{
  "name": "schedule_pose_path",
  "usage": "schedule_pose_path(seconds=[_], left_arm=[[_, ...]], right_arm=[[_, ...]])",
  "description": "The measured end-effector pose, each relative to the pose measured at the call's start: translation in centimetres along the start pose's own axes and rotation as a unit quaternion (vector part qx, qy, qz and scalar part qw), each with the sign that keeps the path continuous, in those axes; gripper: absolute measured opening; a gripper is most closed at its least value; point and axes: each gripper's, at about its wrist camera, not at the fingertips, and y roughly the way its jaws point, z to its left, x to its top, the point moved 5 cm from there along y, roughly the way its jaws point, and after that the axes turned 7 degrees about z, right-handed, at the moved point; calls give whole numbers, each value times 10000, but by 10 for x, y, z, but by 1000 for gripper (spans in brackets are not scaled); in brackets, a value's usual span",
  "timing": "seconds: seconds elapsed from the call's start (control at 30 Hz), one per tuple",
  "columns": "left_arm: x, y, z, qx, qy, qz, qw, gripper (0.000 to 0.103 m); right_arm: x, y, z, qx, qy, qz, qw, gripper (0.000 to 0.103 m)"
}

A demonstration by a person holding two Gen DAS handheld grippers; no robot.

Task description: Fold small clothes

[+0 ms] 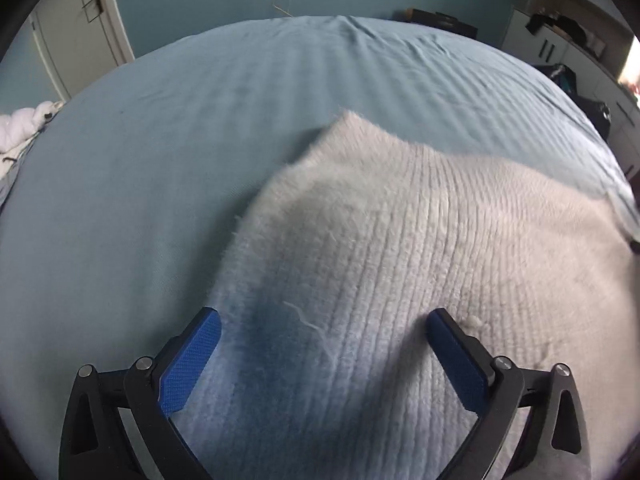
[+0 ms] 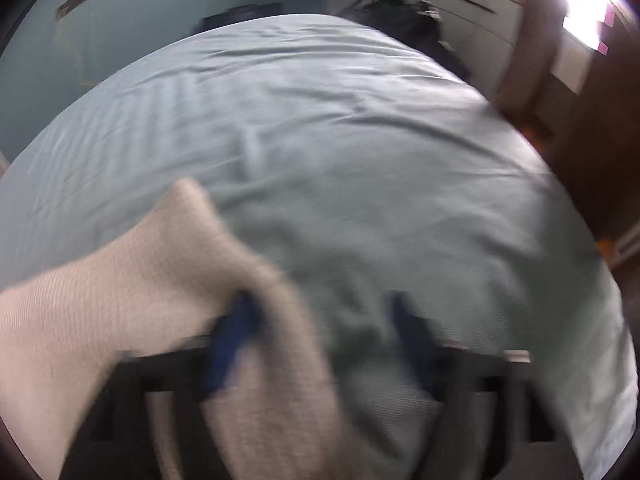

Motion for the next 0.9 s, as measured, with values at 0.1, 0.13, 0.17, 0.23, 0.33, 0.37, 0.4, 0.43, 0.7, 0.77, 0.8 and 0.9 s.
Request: schedule_pose_path(seconds=[0.1,0.13,0.17,0.23,0.33,0.37,0.4,0.43,0.7,0.77,0.8,0.9], left_arm=[[-2,-34,-6,95,128,-521,9985,102],[-4,-47,-14,-16,224,-632,9977,103],[-10,-57,-25,-159,347,-676,9970,103],[-27,-69,-52,-400,659,-661,9948,103],[-61,-64,-91,-335,1180,-467,9914,103],[-71,-53,-98,-181,1225,-284,9919,103],[-83,-39,-102,-8,1238,-34,9923,103],[-97,-21,-103,117,1176,225,9927,103],[-114,-45,-91,293,1042,217,9939,103],[-116,-71,-81,364,1081,138,9934,103],[-120,-83,-76,426,1136,60,9926,103],[-134,-106,-60,665,1342,-120,9886,103]], right_arm=[[1,-48,5,-93,-140,-564,9983,80],[-6,-61,15,-48,-335,-450,9984,80],[-14,-65,26,55,-487,-283,9984,80],[-45,-76,56,530,-987,432,9928,80],[-98,-91,90,1264,-1555,955,9751,80],[-114,-91,96,1365,-1651,992,9717,80],[-126,-91,100,1448,-1724,950,9697,80],[-139,-88,100,1470,-1799,929,9682,80],[-164,-109,74,916,-1622,714,9799,86],[-161,-144,49,1305,-1075,645,9835,87],[-164,-159,31,1459,-818,740,9831,87],[-189,-186,4,1517,-586,865,9829,87]])
